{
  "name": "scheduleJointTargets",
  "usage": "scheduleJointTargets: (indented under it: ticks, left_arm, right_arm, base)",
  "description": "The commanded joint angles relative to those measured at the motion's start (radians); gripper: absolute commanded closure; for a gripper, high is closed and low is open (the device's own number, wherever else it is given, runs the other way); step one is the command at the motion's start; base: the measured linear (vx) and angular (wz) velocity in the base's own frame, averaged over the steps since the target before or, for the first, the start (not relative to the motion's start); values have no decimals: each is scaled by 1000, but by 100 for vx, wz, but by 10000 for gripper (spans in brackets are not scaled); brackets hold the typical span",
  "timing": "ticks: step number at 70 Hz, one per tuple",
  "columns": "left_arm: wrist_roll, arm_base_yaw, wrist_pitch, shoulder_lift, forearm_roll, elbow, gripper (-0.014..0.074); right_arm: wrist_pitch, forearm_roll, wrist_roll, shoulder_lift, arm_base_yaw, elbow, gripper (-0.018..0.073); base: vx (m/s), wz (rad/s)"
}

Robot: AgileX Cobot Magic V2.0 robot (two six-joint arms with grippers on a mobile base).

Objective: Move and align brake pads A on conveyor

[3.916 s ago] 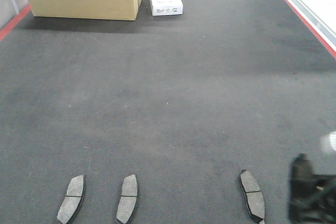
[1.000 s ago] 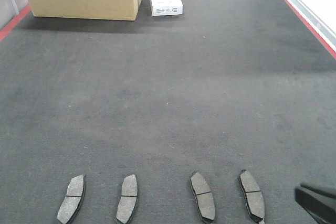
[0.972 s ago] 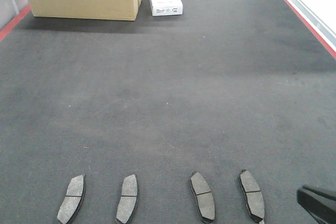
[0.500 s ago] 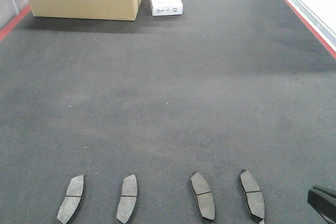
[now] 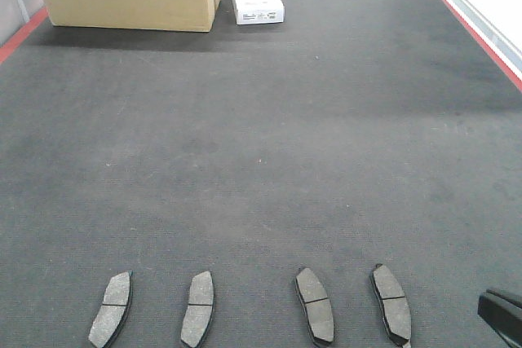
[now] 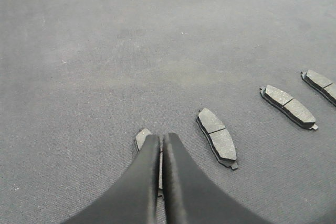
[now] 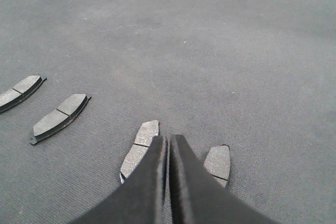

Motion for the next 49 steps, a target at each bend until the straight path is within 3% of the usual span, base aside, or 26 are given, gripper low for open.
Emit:
scheduleJointTargets:
  ticks: [1, 49]
  left_arm:
    - [-9, -5, -65, 8, 0, -26, 603]
    - [1, -5, -66, 8, -1, -26, 603]
  right_arm:
    - [-80, -8, -2, 8, -6, -28, 567]
    - [-78, -8, -2, 8, -6, -28, 566]
  base:
    - [0, 0]
    - [0, 0]
